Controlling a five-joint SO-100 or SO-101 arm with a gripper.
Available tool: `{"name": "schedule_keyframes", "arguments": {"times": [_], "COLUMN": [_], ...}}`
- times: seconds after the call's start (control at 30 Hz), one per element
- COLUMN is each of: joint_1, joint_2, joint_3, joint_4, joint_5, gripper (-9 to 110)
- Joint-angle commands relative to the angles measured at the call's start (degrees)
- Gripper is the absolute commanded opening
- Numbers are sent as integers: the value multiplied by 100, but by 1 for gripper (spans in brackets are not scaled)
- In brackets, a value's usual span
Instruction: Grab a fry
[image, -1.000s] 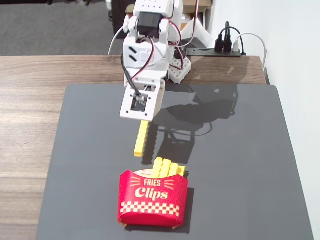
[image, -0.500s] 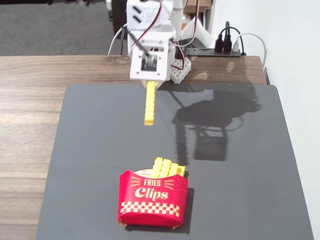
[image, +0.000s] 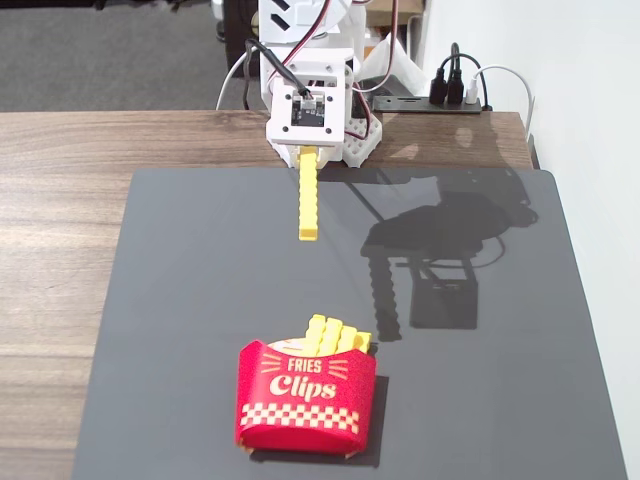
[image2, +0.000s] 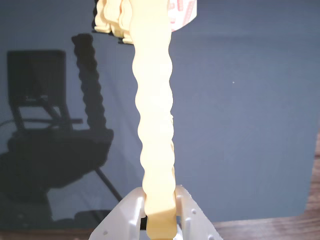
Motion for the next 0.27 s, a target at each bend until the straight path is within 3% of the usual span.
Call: {"name": "schedule_keyframes", "arguments": {"times": [0.0, 0.23], "joint_1": [79, 97], "joint_2": [-26, -44], "joint_3": [-246, -229], "joint_4": [-114, -149], "joint_5": [-70, -97], "gripper": [1, 1]}}
